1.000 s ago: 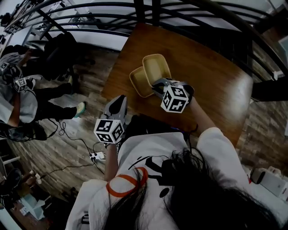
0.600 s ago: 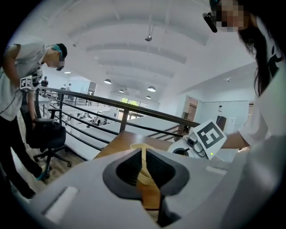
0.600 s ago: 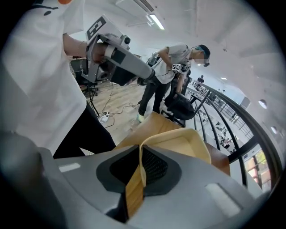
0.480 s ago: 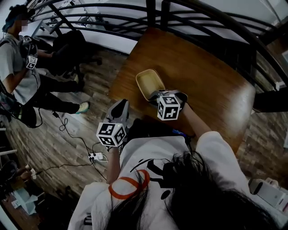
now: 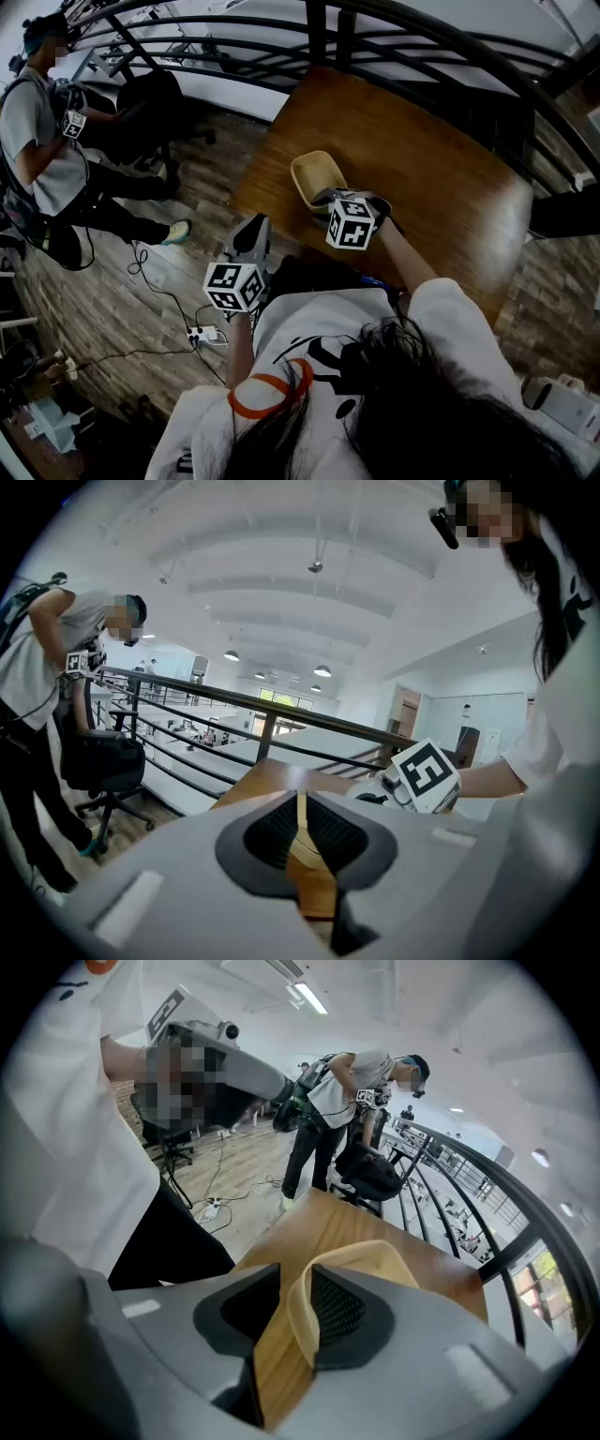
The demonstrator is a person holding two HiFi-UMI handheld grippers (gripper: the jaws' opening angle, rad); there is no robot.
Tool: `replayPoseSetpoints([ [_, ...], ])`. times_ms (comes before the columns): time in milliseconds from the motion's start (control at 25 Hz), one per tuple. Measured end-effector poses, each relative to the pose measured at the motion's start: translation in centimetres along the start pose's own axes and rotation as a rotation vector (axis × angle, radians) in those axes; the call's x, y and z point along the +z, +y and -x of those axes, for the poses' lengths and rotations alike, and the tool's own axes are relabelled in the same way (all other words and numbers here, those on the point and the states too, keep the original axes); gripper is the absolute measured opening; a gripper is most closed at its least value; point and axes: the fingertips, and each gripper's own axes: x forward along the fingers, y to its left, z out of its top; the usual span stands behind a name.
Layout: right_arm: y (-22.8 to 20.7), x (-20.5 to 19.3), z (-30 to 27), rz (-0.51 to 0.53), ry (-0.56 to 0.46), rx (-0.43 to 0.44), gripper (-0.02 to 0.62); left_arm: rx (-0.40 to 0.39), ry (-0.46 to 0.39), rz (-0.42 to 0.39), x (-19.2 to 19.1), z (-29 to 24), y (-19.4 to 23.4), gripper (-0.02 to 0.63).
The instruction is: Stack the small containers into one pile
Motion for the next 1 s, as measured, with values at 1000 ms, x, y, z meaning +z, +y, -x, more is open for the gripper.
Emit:
replayPoseSetpoints([
  [1000,0.0,3.3,7.5,-0.662,-0.427,-0.334,0.044,-0.098,0.01,-0.033,-1.4,1.2,-2.8,0.003],
])
